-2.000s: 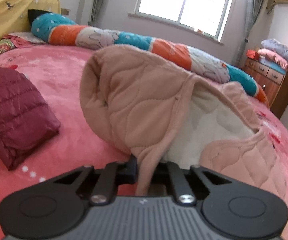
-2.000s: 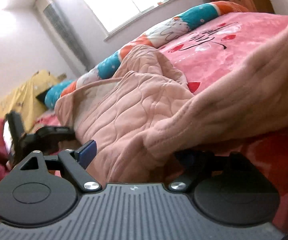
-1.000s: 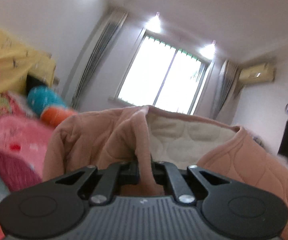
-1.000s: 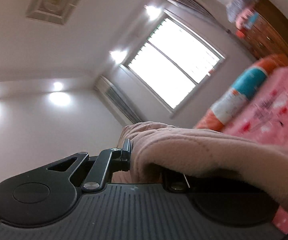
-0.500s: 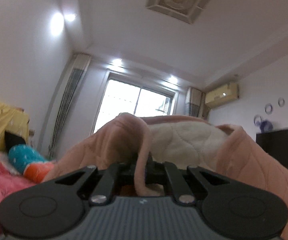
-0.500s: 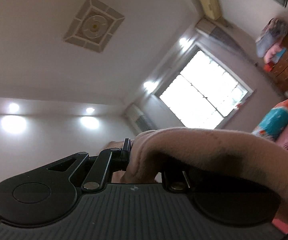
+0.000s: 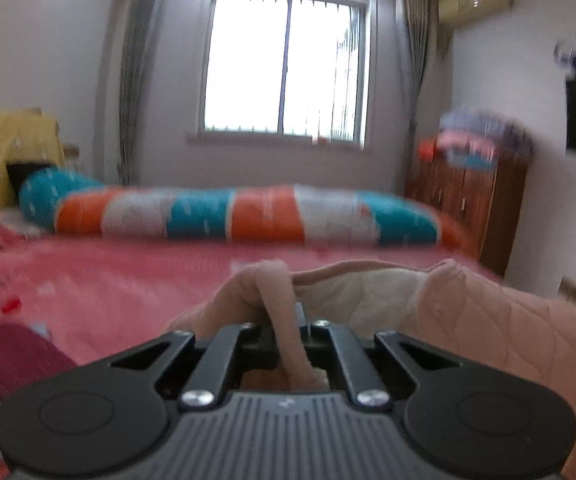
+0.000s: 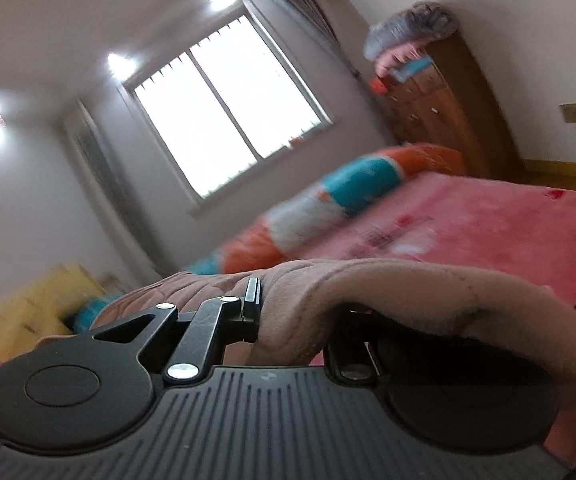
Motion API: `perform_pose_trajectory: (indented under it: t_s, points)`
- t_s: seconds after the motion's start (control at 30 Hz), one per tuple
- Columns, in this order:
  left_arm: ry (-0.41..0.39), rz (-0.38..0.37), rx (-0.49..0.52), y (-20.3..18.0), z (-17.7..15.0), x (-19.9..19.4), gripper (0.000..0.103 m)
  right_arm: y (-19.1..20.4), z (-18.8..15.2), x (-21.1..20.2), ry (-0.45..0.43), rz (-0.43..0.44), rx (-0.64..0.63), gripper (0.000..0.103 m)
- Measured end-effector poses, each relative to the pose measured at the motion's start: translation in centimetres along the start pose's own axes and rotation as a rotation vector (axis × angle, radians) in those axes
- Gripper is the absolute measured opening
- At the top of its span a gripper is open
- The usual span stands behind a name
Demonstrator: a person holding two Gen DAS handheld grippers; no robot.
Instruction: Fold large clothes
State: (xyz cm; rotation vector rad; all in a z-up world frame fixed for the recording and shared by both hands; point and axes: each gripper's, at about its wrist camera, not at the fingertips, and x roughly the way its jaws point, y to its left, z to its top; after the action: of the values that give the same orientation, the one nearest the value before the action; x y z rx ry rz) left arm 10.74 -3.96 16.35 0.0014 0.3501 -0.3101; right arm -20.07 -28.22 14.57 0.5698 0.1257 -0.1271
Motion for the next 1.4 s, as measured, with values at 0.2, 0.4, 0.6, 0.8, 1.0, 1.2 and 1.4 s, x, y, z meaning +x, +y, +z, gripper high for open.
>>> perform_pose_trajectory:
  t_s: [0.2, 0.4, 0.6, 0.8, 1.0, 1.2, 1.4]
  points:
    - [0.071, -0.02, 0.092, -2.7, -3.8, 6.2, 0.006, -4.3, -1.1, 6.4, 0.076, -0.142, -0.073, 0.016]
    - [0.143, -0.087, 0.095, -3.9, -5.4, 7.8, 0.043, -6.8, -1.4, 10.9, 0.167, -0.218, -0.007, 0.027]
    - [0.174, -0.106, 0.074, -1.8, -6.1, 4.3, 0.082, -5.3, -2.4, 8.0, 0.202, -0.254, -0.006, 0.074]
    - [0.175, -0.083, 0.027, 2.6, -6.2, -1.9, 0.083, -5.3, -4.1, 4.8, 0.234, -0.265, -0.01, 0.095]
    - [0.172, -0.062, 0.028, 7.6, -8.5, -10.5, 0.084, -4.3, -6.7, 1.1, 0.241, -0.265, 0.014, 0.1]
    - [0.202, -0.101, 0.025, 10.9, -12.5, -17.6, 0.084, -2.0, -8.6, -3.5, 0.297, -0.23, 0.047, 0.1]
    - [0.247, -0.165, 0.067, 12.1, -15.2, -22.0, 0.084, 2.8, -11.5, -6.4, 0.396, -0.104, 0.008, 0.1]
